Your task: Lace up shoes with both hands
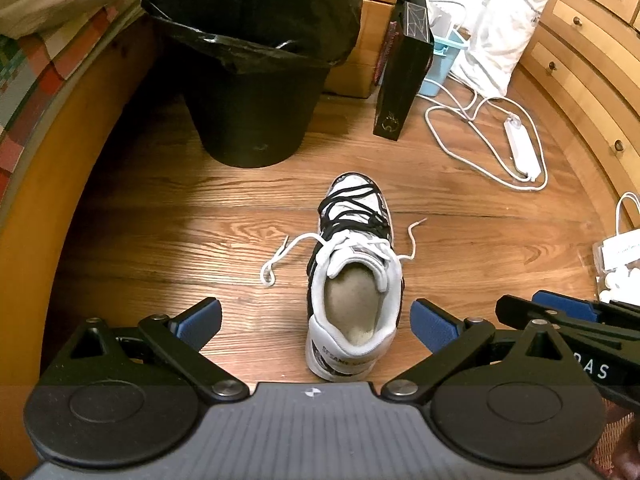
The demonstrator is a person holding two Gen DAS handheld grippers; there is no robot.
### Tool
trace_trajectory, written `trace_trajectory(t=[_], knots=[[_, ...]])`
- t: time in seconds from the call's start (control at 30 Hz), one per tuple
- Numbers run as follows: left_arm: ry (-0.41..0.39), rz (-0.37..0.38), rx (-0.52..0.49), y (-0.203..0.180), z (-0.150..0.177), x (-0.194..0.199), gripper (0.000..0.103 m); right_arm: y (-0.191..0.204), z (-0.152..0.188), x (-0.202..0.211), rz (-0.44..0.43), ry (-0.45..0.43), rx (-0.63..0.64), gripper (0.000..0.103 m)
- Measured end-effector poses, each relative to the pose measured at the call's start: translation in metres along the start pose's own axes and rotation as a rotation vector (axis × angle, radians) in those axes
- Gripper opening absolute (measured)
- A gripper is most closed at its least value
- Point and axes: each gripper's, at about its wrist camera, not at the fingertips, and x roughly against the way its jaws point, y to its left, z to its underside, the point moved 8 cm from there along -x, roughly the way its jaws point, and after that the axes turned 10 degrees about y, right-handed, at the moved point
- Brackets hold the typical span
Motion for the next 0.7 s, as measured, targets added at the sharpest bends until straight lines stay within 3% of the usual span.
trace_trajectory(t=[0.7], knots=[[0.005,-0.011,0.005,0.0014,0.0044,0.0006,0.103,0.0025,0.0027,0.0000,0.001,0.002,-0.006,0.042]])
